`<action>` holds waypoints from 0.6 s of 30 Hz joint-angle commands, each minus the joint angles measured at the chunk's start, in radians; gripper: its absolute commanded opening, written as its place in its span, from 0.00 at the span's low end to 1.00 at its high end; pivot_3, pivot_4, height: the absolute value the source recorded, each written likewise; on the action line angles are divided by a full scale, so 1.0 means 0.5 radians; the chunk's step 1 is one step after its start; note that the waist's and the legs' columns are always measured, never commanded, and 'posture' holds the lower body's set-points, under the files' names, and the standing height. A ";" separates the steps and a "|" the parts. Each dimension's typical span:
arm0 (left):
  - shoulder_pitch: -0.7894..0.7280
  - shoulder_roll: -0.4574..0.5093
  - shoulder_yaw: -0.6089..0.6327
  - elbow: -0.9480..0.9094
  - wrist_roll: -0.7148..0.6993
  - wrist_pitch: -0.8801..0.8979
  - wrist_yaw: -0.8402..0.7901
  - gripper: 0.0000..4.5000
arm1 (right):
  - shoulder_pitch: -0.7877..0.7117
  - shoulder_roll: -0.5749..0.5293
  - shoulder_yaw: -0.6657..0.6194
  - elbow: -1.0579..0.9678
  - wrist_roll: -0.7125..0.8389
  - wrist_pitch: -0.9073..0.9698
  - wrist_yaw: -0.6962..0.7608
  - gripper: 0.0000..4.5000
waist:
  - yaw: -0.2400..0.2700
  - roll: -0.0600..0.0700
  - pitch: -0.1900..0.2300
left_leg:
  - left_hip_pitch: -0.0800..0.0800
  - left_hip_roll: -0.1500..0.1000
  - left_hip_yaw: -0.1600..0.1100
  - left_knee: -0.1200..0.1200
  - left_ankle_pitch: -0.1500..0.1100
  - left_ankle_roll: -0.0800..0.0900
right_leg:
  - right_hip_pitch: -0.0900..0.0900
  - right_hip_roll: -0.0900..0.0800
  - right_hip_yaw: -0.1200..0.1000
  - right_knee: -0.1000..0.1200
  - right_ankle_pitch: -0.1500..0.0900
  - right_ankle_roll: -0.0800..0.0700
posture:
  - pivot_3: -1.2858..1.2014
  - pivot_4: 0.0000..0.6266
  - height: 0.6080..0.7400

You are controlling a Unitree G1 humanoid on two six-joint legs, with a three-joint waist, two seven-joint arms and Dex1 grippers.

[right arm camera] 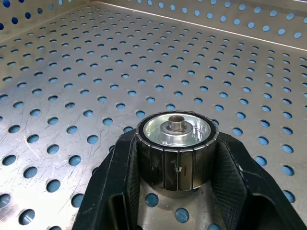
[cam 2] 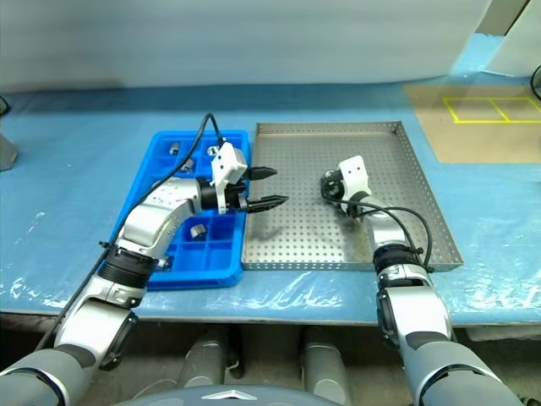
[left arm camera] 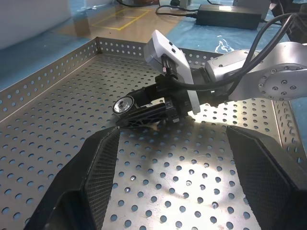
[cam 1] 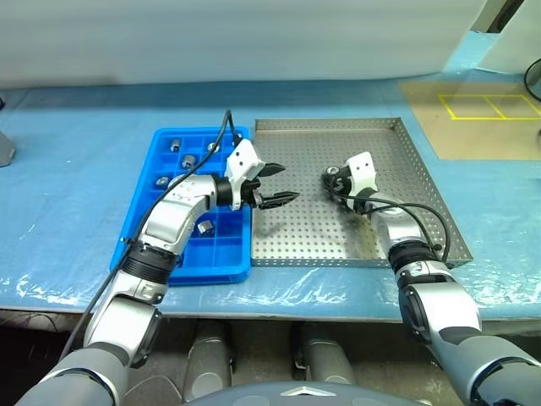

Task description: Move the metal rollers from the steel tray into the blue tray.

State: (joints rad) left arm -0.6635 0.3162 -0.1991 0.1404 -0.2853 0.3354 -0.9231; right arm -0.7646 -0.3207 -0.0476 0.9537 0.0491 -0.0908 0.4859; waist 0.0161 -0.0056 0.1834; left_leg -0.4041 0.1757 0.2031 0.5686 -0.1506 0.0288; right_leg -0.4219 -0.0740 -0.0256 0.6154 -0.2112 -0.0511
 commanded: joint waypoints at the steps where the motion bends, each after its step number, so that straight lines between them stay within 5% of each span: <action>1: -0.048 0.020 0.068 -0.054 0.009 -0.043 0.031 0.84 | 0.021 0.007 0.001 -0.056 0.010 0.014 0.047 0.37 | 0.000 0.000 0.000 | 0.000 0.000 0.000 0.000 0.000 0.000 | 0.000 0.000 0.000 0.000 0.000 0.000 | 0.46 0.24 1.00; 7: 0.006 0.114 0.156 -0.088 -0.013 -0.009 0.060 0.84 | 0.031 0.037 0.059 -0.225 -0.020 0.099 0.112 0.37 | -0.003 0.000 0.000 | 0.000 0.001 0.000 -0.001 0.000 0.000 | 0.000 0.000 0.000 0.000 0.000 0.000 | 0.47 0.24 1.00; 18: 0.409 0.501 0.406 -0.598 -0.200 0.238 0.006 0.84 | 0.092 0.042 0.346 -1.378 0.256 0.713 0.818 0.37 | 0.045 0.003 0.002 | -0.003 0.005 0.003 -0.013 0.000 -0.002 | -0.005 0.002 -0.002 -0.010 0.000 0.000 | 0.51 0.24 1.00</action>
State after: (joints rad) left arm -0.4660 0.5466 -0.0419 -0.0890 -0.3548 0.4414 -0.9217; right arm -0.7150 -0.3058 0.1063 0.3442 0.1384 0.2321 0.8545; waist 0.0388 -0.0042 0.1844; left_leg -0.4054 0.1781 0.2046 0.5620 -0.1503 0.0279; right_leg -0.4247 -0.0732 -0.0266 0.6103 -0.2114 -0.0513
